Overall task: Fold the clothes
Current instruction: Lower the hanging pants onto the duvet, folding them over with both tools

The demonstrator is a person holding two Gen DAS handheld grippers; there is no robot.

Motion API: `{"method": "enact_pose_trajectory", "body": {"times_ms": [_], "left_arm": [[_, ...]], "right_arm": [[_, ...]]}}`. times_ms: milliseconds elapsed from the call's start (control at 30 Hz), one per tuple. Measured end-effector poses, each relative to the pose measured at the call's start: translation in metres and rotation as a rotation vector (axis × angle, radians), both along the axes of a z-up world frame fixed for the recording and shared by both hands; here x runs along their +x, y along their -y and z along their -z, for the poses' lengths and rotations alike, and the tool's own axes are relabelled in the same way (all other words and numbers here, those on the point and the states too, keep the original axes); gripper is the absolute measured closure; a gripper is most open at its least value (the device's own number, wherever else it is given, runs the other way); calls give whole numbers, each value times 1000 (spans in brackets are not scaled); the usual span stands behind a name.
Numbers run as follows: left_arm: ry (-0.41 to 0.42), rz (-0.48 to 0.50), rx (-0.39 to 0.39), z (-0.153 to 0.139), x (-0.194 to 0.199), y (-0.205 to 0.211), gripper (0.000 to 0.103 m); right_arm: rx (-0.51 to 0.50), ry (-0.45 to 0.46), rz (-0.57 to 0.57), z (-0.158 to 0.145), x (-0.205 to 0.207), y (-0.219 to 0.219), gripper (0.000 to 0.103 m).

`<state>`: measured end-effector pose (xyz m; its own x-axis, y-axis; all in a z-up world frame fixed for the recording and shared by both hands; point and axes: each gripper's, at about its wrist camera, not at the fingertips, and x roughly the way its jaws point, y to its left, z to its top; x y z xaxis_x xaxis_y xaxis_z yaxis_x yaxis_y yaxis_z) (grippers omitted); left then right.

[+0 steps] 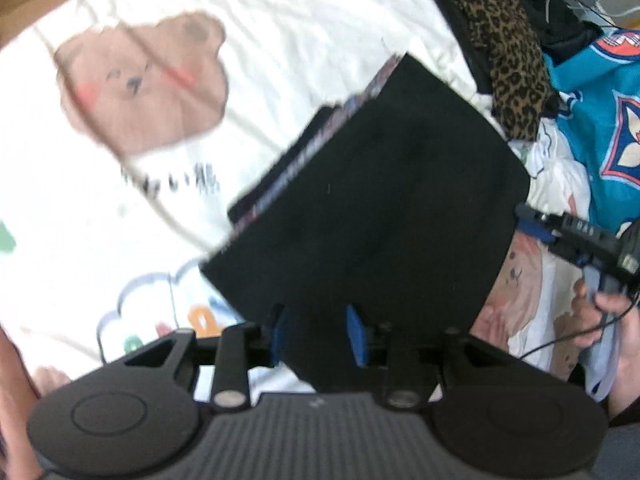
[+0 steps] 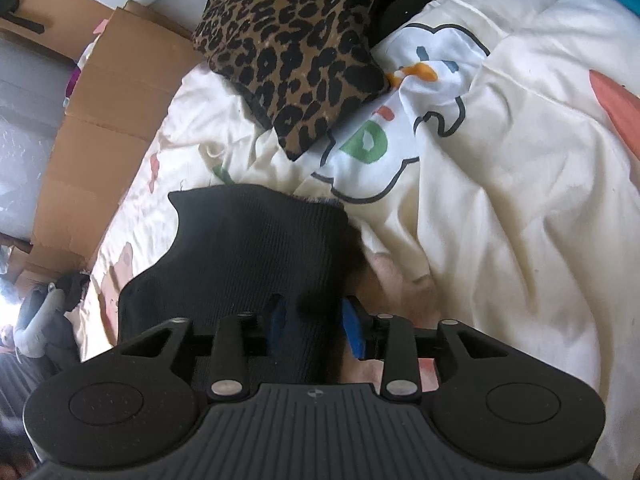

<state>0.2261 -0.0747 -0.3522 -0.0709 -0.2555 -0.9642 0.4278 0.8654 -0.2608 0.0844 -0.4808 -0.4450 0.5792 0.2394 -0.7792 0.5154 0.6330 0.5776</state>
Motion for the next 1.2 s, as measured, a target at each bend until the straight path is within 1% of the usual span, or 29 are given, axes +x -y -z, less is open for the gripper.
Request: {"method": "enact_pose_trajectory", "body": {"times_ms": [100, 200, 267, 300, 400, 533, 700, 733, 800, 833, 933, 1100, 1200], "left_arm": [[23, 37, 0, -7, 20, 15, 68], [45, 84, 6, -12, 40, 29, 64], [59, 118, 13, -9, 47, 44, 59], [64, 134, 17, -7, 50, 50, 59], [76, 165, 22, -7, 61, 48, 58], [87, 177, 6, -1, 72, 49, 58], [89, 190, -42, 13, 79, 54, 58], [84, 184, -63, 16, 80, 55, 57], [65, 177, -106, 24, 79, 56, 52], [55, 188, -119, 27, 78, 57, 50], [50, 235, -152, 36, 76, 66, 47], [66, 272, -184, 54, 80, 79, 46], [45, 270, -209, 65, 87, 80, 43]], "right_arm": [[-1, -26, -5, 2, 0, -6, 55], [-4, -36, -23, 1, 0, -12, 55], [-10, -47, -36, 0, 1, -16, 55], [-13, -54, -42, -1, 2, -17, 55], [-16, -63, -57, -3, 2, -21, 55], [-10, -64, -65, -3, -1, -24, 56], [45, -55, -61, 1, -7, -29, 56], [52, -55, -60, 1, -8, -30, 56], [66, -55, -55, 3, -10, -32, 56], [74, -54, -50, 4, -11, -33, 56], [100, -62, -35, 9, -13, -35, 56], [104, -89, -49, 16, -11, -43, 56], [98, -93, -55, 20, -9, -46, 56]]}}
